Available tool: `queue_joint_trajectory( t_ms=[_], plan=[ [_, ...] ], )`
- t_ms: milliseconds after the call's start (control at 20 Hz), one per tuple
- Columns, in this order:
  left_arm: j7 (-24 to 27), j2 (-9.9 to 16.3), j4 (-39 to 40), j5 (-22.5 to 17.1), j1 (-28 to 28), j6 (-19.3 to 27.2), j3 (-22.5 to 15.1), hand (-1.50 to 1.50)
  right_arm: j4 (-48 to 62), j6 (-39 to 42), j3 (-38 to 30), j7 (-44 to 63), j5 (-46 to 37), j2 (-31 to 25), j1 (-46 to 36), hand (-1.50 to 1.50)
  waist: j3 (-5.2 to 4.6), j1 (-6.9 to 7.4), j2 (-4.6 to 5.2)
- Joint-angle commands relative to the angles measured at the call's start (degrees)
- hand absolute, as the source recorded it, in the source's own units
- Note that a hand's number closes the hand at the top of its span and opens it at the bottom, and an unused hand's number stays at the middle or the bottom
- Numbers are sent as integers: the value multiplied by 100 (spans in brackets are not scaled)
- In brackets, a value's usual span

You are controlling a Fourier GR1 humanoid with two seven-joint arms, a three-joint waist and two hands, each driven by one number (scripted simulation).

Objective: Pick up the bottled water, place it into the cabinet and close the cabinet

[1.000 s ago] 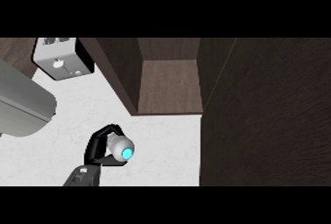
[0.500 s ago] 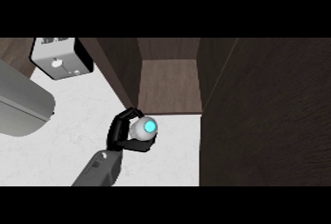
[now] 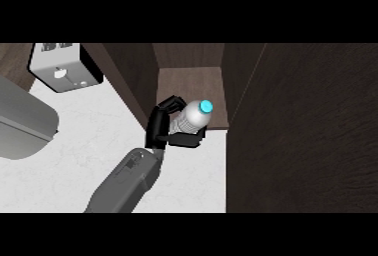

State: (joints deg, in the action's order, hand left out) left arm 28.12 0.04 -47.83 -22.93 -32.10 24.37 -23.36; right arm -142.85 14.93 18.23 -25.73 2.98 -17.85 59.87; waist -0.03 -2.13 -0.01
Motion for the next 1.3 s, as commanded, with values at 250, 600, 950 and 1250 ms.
queue_joint_trajectory(
  t_ms=[250,600,950,1250],
  plan=[
    [-573,-3,1081,-737,-1434,579,-38,150,-583,217,-318,47,574,-156,293,-150,-3,-121,61],
    [-383,-3,2020,-855,-2090,1223,264,150,-474,417,-403,-196,568,-167,295,-150,-3,-202,107],
    [-502,57,3307,-23,-2735,2248,100,150,-327,484,-568,-266,598,-151,250,-150,3,-145,135],
    [-487,34,3908,28,-3102,2577,252,-150,-186,662,-622,-486,577,-149,325,-150,-1,-212,124]
  ],
)
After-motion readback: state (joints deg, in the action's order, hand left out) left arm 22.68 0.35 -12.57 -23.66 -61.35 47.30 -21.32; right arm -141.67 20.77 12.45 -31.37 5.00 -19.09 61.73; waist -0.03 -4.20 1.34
